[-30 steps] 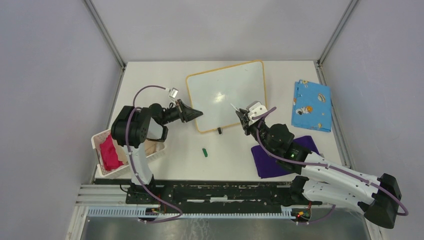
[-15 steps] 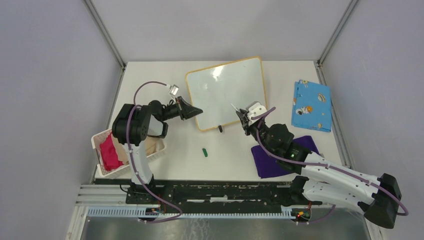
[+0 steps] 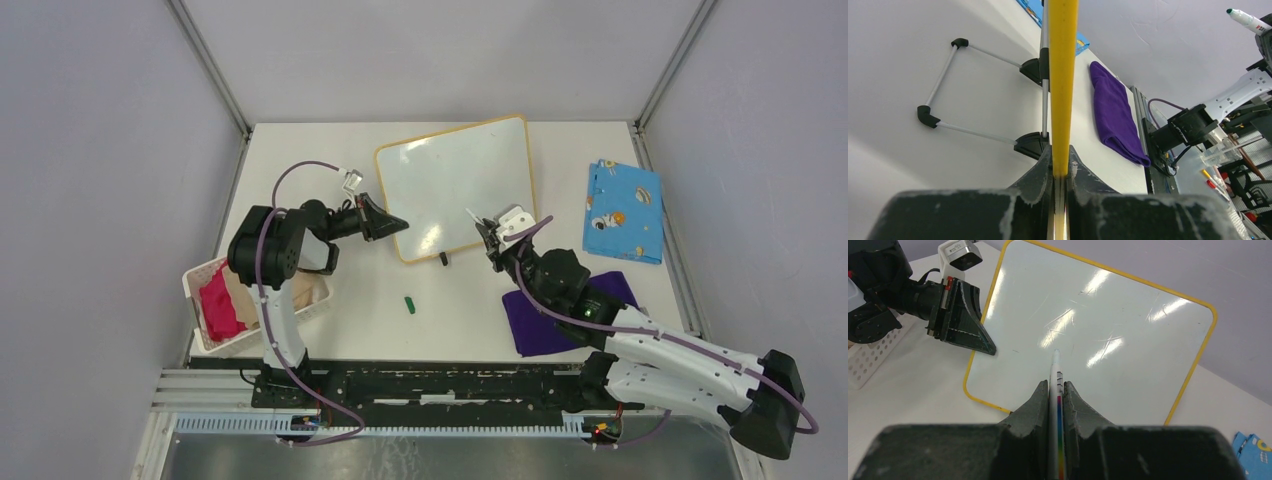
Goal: Write a sentence on the whiteboard
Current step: Move the whiteboard to the center of the board.
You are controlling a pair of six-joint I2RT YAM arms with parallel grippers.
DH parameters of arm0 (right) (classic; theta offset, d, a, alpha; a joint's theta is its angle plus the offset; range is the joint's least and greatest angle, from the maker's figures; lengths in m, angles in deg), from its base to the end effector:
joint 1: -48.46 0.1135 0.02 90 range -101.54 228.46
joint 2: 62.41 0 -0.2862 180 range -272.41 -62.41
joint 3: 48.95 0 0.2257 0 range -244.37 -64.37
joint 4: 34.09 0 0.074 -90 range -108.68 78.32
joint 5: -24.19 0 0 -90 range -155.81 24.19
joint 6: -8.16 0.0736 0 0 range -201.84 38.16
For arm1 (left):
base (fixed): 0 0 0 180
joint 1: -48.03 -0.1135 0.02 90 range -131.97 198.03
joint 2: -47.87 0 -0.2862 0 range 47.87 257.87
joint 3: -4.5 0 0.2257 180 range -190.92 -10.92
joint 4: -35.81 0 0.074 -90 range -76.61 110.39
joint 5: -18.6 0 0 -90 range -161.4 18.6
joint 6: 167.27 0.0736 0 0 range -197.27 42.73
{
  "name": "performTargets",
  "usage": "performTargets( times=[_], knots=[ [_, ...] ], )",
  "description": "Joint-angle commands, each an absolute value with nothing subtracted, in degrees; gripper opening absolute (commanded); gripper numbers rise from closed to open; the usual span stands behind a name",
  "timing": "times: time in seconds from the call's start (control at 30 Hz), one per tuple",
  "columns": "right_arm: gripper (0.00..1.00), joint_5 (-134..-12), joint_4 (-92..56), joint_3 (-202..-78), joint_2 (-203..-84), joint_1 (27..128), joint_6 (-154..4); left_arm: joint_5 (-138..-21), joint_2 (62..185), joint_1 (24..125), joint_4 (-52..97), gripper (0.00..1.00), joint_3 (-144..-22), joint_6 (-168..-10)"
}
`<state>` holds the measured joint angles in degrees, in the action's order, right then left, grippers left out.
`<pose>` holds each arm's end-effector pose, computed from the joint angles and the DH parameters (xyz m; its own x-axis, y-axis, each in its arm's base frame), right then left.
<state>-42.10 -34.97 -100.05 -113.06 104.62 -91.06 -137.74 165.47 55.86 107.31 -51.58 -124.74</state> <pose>0.1391 0.1543 0.3399 0.0987 -0.1162 -0.9883 -0.5276 0.8360 -0.1510 0.3496 -0.1161 0.1867 -0.5828 -0.2184 -0.7827 0.7676 0.1683 -0.6185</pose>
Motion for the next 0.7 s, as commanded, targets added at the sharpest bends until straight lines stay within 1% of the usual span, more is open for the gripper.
performTargets(
  times=[0.0,0.07,0.17,0.33,0.37,0.43,0.57,0.67],
  knots=[
    [0.0,-40.6,-36.5,-99.6,-111.3,104.9,-91.7,-142.6,164.1,57.0,107.7,0.02,-51.3,-123.1],
    [0.0,-40.7,-36.5,-99.5,-111.2,104.9,-91.7,-141.5,162.7,56.9,102.1,0.02,-50.8,-119.4],
    [0.0,-40.6,-36.6,-99.5,-110.8,104.9,-91.7,-139.0,159.2,56.7,89.9,0.19,-50.4,-109.7],
    [0.0,-40.5,-37.0,-99.1,-110.3,104.8,-91.7,-132.1,151.4,57.4,54.6,0.33,-53.9,-85.2],
    [0.0,-40.5,-37.2,-99.1,-110.2,104.9,-91.6,-131.2,150.5,57.7,51.6,0.34,-54.3,-83.6],
    [0.0,-40.8,-37.2,-99.1,-110.2,104.8,-91.5,-129.9,149.4,57.8,50.9,0.39,-54.0,-83.6],
    [0.0,-41.0,-37.1,-98.9,-109.6,104.9,-91.5,-126.9,146.7,57.8,50.8,0.53,-52.7,-83.7],
    [0.0,-40.9,-37.3,-98.6,-108.9,104.9,-91.5,-123.8,144.0,57.8,49.9,0.88,-51.9,-83.5]
  ],
)
